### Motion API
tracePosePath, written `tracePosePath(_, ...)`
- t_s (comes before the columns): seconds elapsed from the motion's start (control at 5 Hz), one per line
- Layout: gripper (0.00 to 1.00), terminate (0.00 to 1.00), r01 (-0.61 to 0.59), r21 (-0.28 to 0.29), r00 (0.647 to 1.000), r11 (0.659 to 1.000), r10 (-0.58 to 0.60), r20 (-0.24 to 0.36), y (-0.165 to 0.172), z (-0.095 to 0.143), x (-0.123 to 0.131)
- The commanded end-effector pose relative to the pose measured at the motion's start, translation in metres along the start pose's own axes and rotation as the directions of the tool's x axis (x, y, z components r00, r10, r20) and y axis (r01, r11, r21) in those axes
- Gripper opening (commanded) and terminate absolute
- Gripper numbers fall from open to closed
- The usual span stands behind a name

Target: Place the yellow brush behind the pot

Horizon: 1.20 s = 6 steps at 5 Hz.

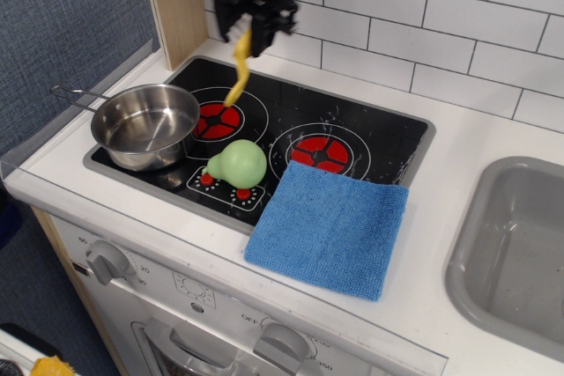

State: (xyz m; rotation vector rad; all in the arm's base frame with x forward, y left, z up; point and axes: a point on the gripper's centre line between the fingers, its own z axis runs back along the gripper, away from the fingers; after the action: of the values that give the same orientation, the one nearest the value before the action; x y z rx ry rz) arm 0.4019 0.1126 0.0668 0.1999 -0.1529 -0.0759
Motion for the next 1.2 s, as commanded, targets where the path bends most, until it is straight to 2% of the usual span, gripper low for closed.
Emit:
tracePosePath(0.0, 0.0, 0.0, -0.044, 0.006, 0.999, 0.999, 0.044, 0.031, 0.042, -0.002, 0.004)
tracePosePath(0.2, 1.0, 0.0, -0.027, -0.014, 0.999, 1.0, 0.028, 0.028, 0.039, -0.006, 0.003)
tracePosePath(0.4, 1.0, 0.0, -0.029, -0.015, 0.999, 0.999, 0.03, 0.039, 0.036, 0.003, 0.001)
tracePosePath(0.6, 1.0, 0.0, -0.062, -0.061, 0.993, 0.996, 0.068, 0.098, 0.037, 0.035, -0.006)
tracePosePath(0.8, 1.0, 0.0, -0.065, -0.153, 0.989, 0.986, 0.084, 0.126, 0.031, 0.05, -0.015)
tracePosePath(1.0, 1.0, 0.0, -0.047, -0.171, 0.995, 0.984, 0.061, 0.082, 0.022, 0.044, -0.022)
